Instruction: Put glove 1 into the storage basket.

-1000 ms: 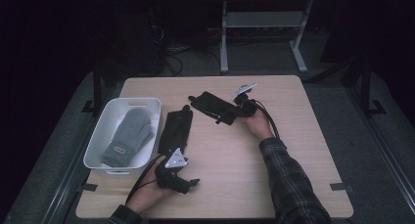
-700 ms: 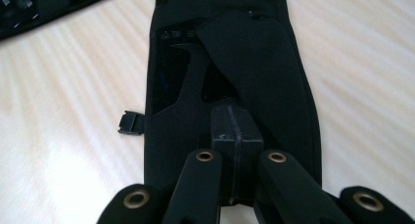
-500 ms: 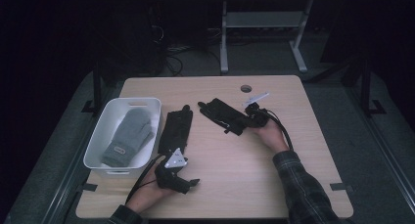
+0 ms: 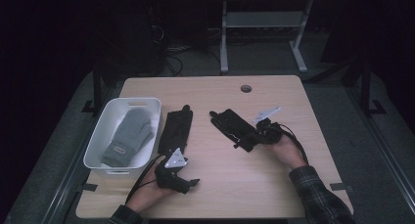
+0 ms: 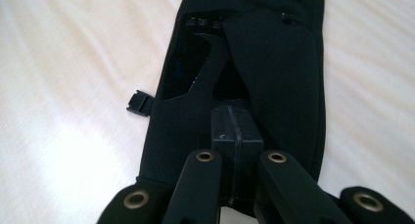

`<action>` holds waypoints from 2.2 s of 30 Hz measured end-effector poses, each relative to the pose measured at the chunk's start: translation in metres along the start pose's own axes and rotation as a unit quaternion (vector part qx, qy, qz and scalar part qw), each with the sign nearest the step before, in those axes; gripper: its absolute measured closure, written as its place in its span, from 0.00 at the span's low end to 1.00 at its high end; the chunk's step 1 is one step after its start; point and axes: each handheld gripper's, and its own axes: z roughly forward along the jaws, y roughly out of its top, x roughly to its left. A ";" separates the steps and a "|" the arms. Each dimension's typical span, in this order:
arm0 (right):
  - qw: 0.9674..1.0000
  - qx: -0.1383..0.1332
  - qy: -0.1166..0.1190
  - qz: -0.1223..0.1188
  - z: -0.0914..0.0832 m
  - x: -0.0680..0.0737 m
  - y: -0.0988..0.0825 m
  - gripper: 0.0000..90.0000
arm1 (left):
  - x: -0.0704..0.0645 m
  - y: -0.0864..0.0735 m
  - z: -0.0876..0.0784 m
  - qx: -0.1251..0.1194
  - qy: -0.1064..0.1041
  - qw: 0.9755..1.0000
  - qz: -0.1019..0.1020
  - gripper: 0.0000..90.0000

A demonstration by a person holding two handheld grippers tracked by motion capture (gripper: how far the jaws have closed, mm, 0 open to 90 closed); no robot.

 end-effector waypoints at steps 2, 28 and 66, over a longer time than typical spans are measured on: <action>1.000 0.002 0.001 -0.002 -0.005 0.005 -0.006 1.00 | 0.000 0.000 0.000 0.000 0.000 1.000 0.000 0.13; 0.997 0.012 0.068 -0.026 -0.050 0.083 -0.066 1.00 | 0.000 0.000 0.000 0.000 0.000 1.000 0.000 0.13; 0.986 -0.059 -0.112 0.104 -0.071 0.001 -0.125 0.18 | 0.003 0.036 -0.005 0.019 0.068 0.997 -0.038 0.77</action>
